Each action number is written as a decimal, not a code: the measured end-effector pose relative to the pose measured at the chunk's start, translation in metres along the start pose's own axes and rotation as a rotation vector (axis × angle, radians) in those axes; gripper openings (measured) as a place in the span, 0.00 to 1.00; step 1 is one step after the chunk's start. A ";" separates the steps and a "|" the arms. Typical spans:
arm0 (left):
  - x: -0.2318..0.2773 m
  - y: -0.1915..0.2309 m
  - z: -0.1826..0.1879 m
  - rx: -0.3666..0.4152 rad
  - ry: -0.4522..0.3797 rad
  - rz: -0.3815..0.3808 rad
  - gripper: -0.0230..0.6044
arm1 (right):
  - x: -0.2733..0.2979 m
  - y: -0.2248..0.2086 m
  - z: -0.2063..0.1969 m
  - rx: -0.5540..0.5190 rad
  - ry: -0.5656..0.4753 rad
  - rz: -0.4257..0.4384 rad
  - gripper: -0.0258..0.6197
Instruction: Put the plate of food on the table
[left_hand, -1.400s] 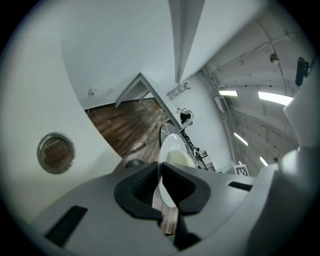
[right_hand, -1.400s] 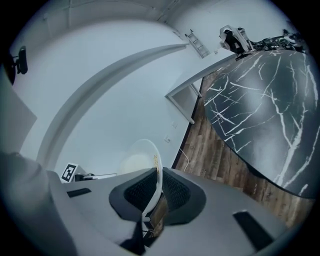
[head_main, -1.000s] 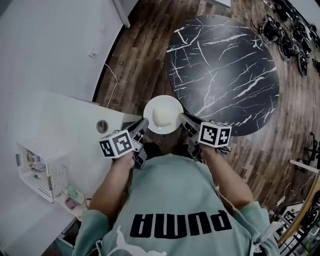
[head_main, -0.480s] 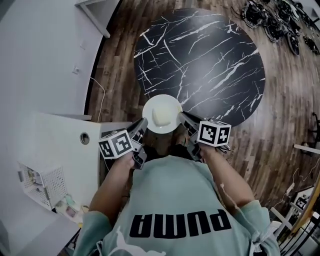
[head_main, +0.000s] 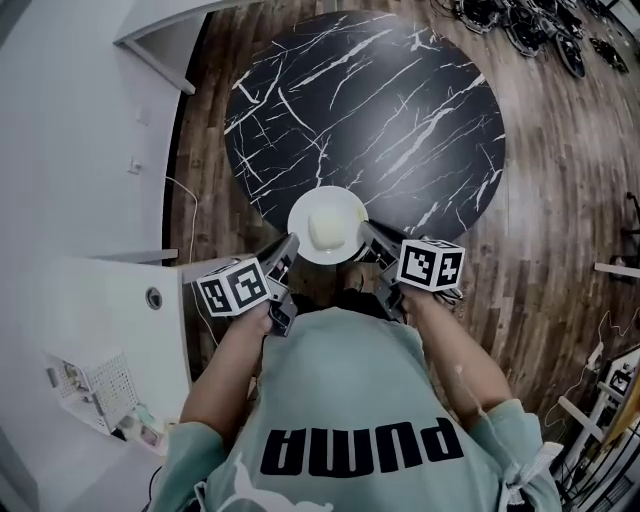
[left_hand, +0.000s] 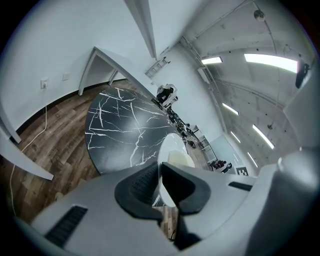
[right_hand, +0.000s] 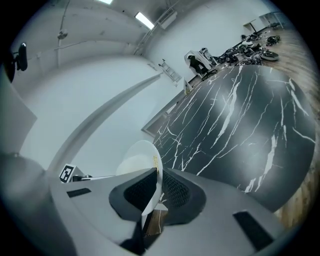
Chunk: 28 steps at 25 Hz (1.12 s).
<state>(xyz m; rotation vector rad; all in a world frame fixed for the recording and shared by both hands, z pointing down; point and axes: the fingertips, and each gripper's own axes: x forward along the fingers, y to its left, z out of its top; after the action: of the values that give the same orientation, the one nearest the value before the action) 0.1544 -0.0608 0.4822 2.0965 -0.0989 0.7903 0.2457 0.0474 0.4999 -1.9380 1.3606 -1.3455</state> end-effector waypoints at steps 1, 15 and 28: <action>0.005 -0.005 0.000 0.007 0.008 -0.003 0.09 | -0.004 -0.005 0.003 0.006 -0.008 -0.007 0.10; 0.076 -0.039 0.010 0.082 0.139 -0.077 0.09 | -0.038 -0.052 0.039 0.080 -0.127 -0.121 0.10; 0.164 -0.044 0.045 0.138 0.294 -0.126 0.09 | -0.025 -0.107 0.090 0.161 -0.172 -0.269 0.10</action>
<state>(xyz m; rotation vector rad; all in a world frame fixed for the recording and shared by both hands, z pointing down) 0.3223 -0.0334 0.5256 2.0658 0.2513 1.0421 0.3748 0.0992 0.5293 -2.1244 0.9087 -1.3236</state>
